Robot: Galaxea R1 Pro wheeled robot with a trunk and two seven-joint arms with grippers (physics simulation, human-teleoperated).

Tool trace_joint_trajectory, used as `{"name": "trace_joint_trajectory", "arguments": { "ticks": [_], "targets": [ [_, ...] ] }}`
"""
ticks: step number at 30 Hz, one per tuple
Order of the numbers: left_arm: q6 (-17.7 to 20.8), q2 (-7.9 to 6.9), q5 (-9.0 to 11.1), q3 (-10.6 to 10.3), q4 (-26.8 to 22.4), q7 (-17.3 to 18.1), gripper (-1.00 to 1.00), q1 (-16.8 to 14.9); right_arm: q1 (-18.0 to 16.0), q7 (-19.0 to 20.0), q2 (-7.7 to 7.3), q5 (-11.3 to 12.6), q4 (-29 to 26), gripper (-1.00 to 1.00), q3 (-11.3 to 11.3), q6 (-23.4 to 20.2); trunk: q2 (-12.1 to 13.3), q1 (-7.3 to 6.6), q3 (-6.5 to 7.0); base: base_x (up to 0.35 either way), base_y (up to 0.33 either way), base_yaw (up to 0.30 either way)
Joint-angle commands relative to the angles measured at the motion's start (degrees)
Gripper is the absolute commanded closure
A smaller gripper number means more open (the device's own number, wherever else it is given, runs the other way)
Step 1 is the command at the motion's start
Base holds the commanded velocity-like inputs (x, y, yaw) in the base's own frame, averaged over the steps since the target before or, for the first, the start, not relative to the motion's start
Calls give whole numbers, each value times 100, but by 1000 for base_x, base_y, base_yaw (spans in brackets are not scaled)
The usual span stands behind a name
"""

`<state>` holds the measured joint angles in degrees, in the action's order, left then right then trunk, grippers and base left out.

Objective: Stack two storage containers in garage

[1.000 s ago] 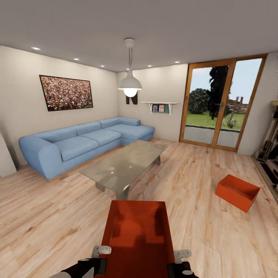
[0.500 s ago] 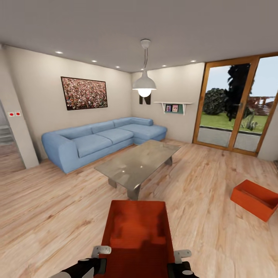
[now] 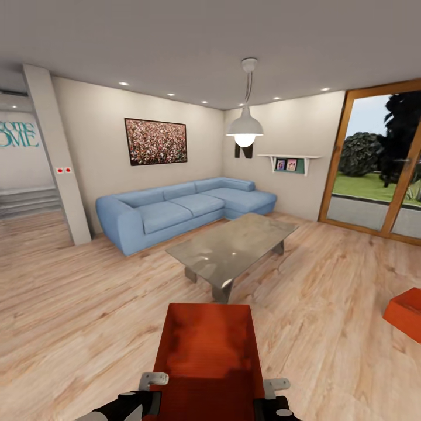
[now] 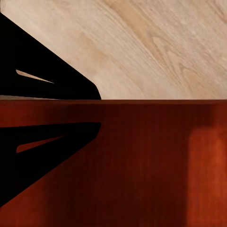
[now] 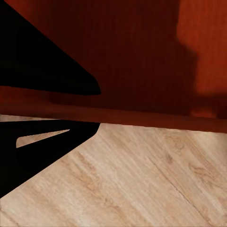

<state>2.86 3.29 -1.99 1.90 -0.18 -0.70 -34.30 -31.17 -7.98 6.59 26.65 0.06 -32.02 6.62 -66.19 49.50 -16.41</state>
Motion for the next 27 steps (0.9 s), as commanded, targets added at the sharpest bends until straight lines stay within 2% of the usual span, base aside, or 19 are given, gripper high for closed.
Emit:
{"name": "trace_joint_trajectory", "arguments": {
  "ticks": [1,27],
  "targets": [
    [21,5,-47,-5,-9,-36,100,-6,-3,-72,-35,121,20,100,-67,34,-5,0,-7,0,0,270],
    [21,5,-47,-6,-9,-36,100,-5,-3,-72,-39,121,20,100,-67,42,-5,0,-7,0,0,270]
  ]
}}
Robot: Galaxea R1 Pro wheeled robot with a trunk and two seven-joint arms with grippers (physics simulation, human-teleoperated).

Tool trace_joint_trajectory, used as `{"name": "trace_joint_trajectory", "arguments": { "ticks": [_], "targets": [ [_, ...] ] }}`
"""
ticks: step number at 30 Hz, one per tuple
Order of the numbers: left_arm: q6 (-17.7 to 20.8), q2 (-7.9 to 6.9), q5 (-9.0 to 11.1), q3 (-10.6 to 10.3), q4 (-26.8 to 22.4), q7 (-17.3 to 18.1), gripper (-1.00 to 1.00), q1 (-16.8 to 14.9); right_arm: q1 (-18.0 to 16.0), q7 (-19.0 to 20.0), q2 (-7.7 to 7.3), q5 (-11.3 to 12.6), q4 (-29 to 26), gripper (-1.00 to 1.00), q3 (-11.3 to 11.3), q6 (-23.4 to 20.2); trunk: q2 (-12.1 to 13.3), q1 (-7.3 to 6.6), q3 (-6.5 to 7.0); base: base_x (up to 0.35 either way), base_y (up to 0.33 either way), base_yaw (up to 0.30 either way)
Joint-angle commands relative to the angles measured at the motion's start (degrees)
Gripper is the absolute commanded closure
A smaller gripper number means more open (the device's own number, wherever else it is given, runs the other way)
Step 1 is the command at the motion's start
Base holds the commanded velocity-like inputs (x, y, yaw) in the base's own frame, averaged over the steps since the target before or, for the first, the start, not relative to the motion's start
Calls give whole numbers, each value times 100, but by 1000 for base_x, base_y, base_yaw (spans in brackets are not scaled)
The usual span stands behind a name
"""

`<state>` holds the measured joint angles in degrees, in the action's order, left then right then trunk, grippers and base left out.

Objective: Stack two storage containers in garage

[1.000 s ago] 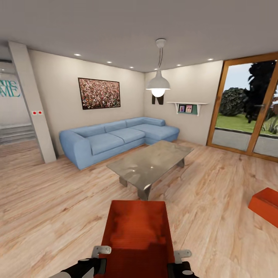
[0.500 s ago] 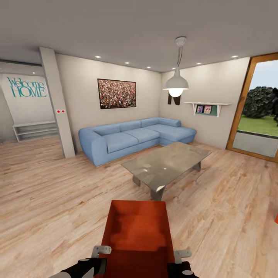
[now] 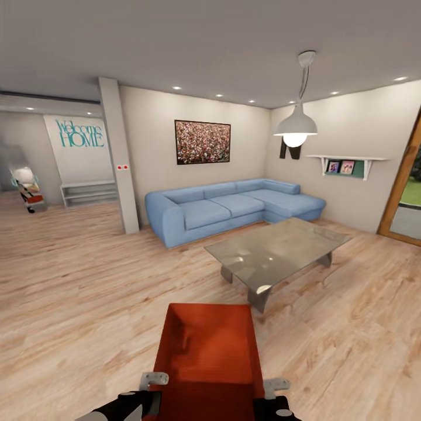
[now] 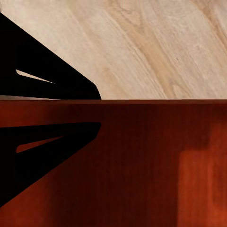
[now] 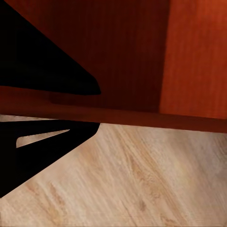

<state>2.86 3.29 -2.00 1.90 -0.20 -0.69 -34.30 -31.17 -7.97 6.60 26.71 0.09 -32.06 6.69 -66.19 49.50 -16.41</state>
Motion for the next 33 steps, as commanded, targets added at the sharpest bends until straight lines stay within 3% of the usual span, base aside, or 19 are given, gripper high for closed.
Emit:
{"name": "trace_joint_trajectory", "arguments": {
  "ticks": [1,33],
  "targets": [
    [22,5,-46,-5,-6,-37,100,-6,-3,-73,-40,115,17,100,-63,35,-5,0,-7,0,0,270],
    [22,6,-46,-10,-6,-37,100,-6,-3,-73,-36,115,17,100,-63,32,-5,0,-7,0,0,270]
  ]
}}
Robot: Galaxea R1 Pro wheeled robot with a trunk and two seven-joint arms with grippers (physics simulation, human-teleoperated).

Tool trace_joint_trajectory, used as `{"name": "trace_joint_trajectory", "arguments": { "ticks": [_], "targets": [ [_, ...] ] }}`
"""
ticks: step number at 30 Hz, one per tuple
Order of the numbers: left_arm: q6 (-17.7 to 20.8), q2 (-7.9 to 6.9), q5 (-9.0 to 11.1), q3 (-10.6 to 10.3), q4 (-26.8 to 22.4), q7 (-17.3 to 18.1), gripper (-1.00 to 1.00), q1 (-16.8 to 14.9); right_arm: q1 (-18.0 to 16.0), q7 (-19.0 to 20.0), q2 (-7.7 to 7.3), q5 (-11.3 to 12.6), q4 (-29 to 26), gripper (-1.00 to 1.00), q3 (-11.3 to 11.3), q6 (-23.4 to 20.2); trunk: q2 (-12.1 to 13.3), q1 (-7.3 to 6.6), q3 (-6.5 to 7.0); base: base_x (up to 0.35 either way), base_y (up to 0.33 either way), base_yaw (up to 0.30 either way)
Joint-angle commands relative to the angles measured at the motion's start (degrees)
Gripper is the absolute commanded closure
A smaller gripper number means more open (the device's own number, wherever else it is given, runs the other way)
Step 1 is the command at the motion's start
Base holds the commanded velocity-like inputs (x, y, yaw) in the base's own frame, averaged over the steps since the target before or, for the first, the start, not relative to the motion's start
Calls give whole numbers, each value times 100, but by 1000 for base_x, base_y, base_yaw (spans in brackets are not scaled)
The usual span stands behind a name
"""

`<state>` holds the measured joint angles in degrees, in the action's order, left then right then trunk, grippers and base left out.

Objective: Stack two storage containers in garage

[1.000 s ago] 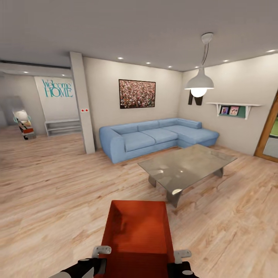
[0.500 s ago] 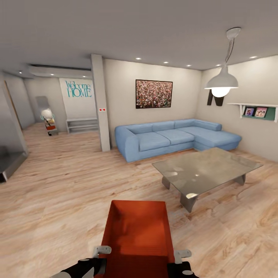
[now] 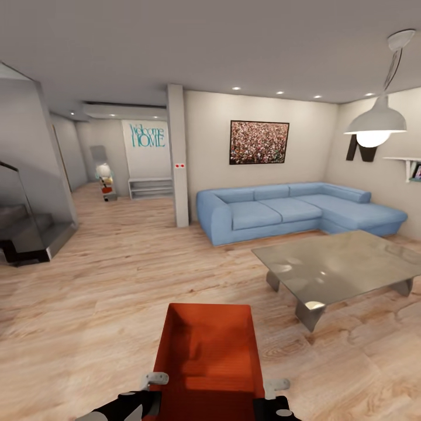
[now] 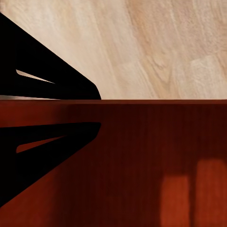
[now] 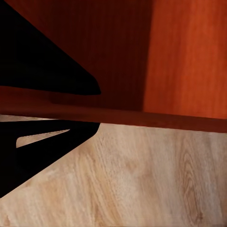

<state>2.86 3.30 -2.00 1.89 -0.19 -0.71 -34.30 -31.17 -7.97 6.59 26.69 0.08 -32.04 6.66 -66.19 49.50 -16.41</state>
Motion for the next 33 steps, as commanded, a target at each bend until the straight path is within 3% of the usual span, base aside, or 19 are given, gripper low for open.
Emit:
{"name": "trace_joint_trajectory", "arguments": {
  "ticks": [1,33],
  "targets": [
    [22,7,-46,-9,-7,-35,100,-6,-3,-74,-35,117,19,100,-65,35,-5,0,-7,0,0,270],
    [21,12,-47,-9,-7,-35,100,-5,-3,-74,-35,117,19,100,-66,34,-5,0,-7,0,0,270]
  ]
}}
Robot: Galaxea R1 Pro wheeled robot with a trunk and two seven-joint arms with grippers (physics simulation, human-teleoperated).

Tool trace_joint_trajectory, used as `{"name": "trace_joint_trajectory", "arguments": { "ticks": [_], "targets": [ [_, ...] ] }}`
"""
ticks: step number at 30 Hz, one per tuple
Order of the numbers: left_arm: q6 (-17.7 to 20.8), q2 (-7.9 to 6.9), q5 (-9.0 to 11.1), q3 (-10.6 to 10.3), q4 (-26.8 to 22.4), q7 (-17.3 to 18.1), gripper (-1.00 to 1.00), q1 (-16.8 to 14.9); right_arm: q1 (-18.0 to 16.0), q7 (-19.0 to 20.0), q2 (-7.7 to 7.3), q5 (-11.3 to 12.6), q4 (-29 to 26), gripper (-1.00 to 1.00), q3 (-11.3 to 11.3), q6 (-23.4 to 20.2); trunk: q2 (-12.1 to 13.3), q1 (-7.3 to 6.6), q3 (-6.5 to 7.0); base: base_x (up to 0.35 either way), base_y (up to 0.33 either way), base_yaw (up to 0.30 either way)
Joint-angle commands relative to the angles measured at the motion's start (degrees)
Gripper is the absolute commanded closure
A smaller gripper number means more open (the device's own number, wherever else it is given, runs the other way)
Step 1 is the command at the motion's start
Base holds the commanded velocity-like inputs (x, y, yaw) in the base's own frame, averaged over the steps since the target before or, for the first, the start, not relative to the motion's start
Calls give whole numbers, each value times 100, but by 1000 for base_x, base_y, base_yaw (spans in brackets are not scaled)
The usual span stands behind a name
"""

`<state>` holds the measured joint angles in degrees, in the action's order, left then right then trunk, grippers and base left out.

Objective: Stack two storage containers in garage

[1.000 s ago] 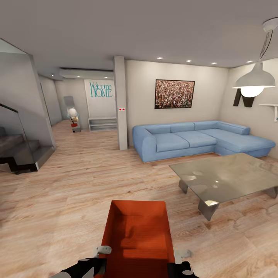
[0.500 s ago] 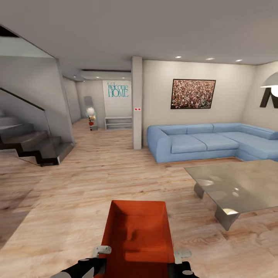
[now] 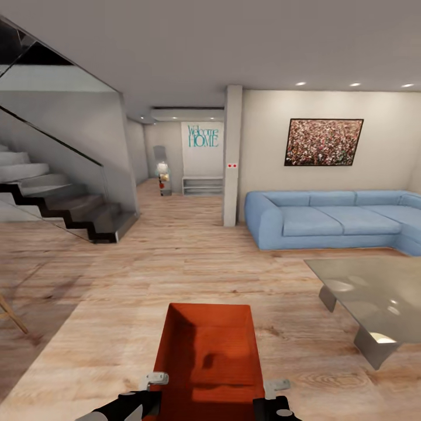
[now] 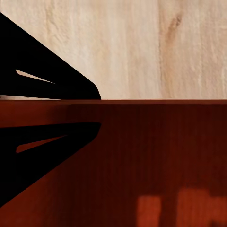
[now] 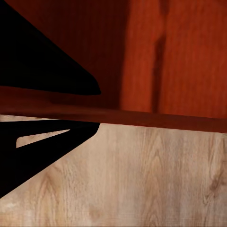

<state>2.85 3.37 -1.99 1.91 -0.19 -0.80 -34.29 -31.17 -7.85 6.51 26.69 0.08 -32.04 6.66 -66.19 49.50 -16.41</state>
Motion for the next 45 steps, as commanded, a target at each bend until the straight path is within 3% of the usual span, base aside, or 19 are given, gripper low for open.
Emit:
{"name": "trace_joint_trajectory", "arguments": {
  "ticks": [1,19,45],
  "targets": [
    [21,5,-50,-12,-7,-25,100,-6,-3,-85,-27,117,19,100,-66,34,-5,0,-7,0,0,270],
    [18,6,-47,-9,-7,-25,100,-7,-3,-85,-31,120,19,100,-65,28,-5,0,-7,0,0,262],
    [23,-1,-47,-6,-7,-25,100,-7,-3,-85,-36,126,19,100,-65,20,-5,0,-7,0,0,7]
  ]
}}
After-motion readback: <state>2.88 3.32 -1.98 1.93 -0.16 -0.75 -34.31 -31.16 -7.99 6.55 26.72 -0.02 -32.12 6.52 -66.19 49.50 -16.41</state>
